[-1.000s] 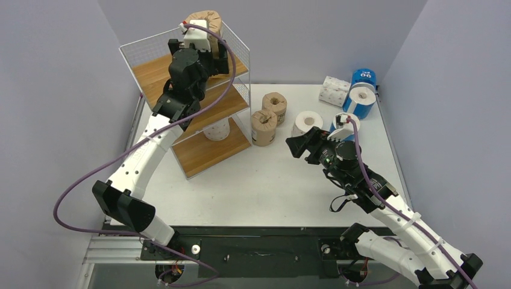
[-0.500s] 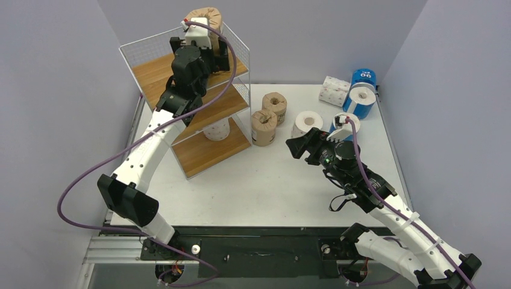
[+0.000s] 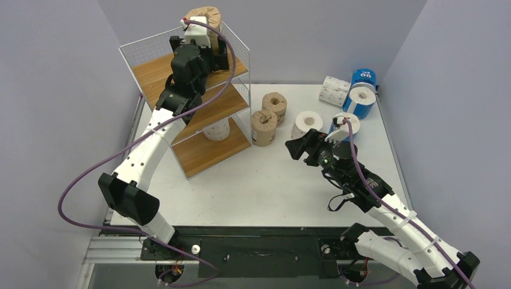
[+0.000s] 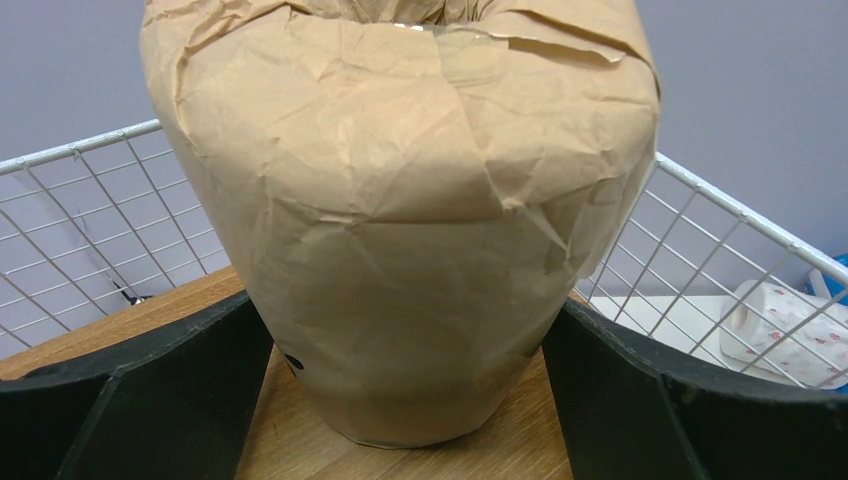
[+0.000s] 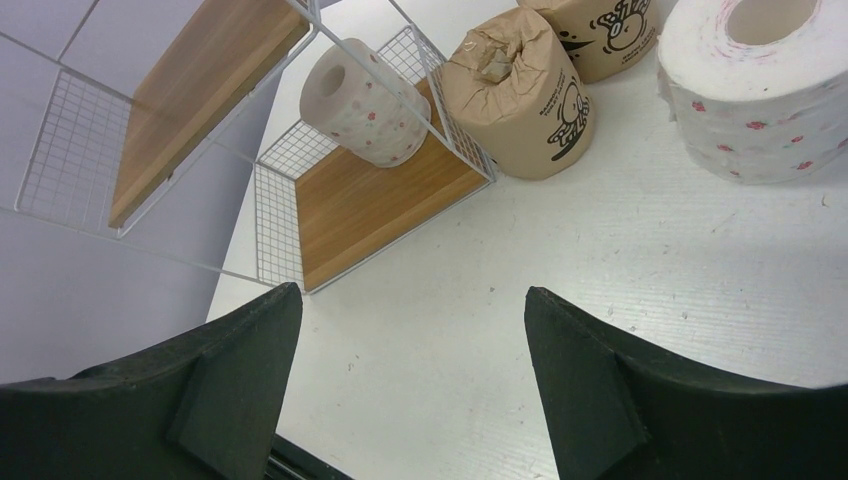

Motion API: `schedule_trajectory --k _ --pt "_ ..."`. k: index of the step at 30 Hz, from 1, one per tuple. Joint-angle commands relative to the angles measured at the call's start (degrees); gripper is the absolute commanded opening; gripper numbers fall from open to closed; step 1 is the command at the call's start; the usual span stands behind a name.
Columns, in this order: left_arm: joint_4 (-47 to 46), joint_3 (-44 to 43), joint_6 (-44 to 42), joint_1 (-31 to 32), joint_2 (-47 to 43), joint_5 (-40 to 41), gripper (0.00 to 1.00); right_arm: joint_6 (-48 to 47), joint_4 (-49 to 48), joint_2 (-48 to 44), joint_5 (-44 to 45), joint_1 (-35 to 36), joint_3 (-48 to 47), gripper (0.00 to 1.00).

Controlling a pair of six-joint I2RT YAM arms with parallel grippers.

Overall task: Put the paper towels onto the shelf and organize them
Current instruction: Place the paper towel on the shelf.

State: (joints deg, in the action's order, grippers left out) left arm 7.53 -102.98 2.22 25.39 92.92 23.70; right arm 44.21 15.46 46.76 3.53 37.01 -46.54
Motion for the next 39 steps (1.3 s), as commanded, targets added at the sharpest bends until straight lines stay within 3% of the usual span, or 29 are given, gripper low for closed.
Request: schedule_trajectory --k 1,17,25,31,39 --pt "-0.2 -3.2 0.5 -0.6 -0.4 -0.8 0.97 0.0 -2.5 -0.6 -0.3 -0.6 0.0 0.78" --pt "3.8 -1.9 1.2 1.2 -10.7 -2.5 0.96 1.2 -2.3 -1.0 -0.5 -0.6 0.3 0.8" --pt "7.4 -1.9 0.7 1.3 -11.3 -3.5 0.96 1.5 -2.2 -1.5 -1.1 -0.6 0.4 0.8" --pt "4.0 3.0 2.3 1.3 -16.0 -4.0 0.99 1.5 -2.0 -1.6 -1.2 -0.6 0.7 0.8" --pt "3.2 9.5 5.1 1.3 -21.6 -5.0 0.68 1.2 -2.3 -1.3 -1.5 -0.6 1.1 0.79"
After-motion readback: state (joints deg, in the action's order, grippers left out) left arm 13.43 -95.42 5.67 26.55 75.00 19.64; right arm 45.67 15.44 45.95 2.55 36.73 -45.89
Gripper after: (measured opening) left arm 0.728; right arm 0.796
